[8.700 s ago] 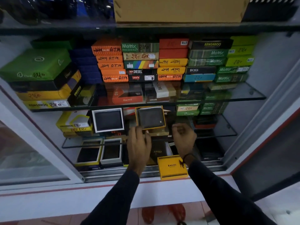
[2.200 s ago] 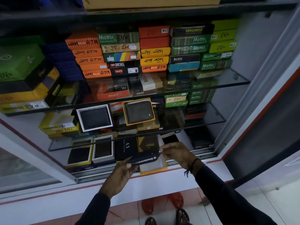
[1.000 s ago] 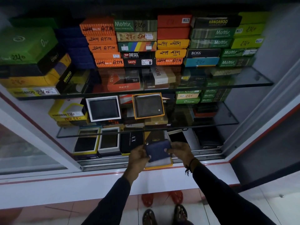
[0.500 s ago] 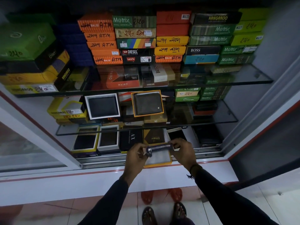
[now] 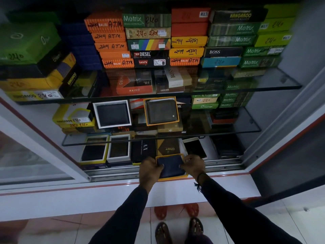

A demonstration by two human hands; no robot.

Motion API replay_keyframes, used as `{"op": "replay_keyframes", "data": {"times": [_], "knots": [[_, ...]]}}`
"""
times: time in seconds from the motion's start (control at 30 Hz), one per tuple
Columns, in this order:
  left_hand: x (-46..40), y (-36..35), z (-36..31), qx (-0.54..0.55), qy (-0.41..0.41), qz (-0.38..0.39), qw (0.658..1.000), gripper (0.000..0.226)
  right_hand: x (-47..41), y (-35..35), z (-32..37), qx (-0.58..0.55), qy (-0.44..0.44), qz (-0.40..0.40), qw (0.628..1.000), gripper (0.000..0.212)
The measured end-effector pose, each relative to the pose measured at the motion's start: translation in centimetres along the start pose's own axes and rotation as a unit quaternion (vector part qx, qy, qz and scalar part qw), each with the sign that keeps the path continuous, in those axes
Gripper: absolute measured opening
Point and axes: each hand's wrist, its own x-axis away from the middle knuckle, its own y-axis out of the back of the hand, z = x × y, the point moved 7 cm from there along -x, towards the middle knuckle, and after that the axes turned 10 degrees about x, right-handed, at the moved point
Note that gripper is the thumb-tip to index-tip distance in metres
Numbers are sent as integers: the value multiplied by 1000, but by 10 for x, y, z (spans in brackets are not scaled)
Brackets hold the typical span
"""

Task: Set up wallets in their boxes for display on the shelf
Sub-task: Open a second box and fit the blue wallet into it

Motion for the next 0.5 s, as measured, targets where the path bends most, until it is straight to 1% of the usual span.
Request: {"op": "replay_keyframes", "data": {"times": [0.03,0.1,0.2,0.27,0.33,0.43,0.47,0.5], "knots": [[1,1,3,-3,15,-1,1000,15,-1,-2,-3,-18,-18,4,1000,33],[1,-4,9,-1,35,20,999,20,-3,-8,-10,-52,-46,17,997,33],[6,-4,7,-15,33,34,999,23,-1,-12,-17,-91,-49,26,994,29],[13,1,-4,-22,12,15,1000,22,4,-6,-22,-126,-41,23,991,25],[19,6,-17,-13,-16,-5,1000,23,9,7,-27,-178,-40,23,983,28],[40,12,-49,13,-86,-16,996,34,28,37,-37,-223,-18,-3,975,23],[44,13,-56,17,-110,-16,994,31,33,42,-39,-251,-12,-4,968,20],[52,11,-70,24,-137,-15,990,25,41,56,-43,-271,-6,-24,962,22]]}}
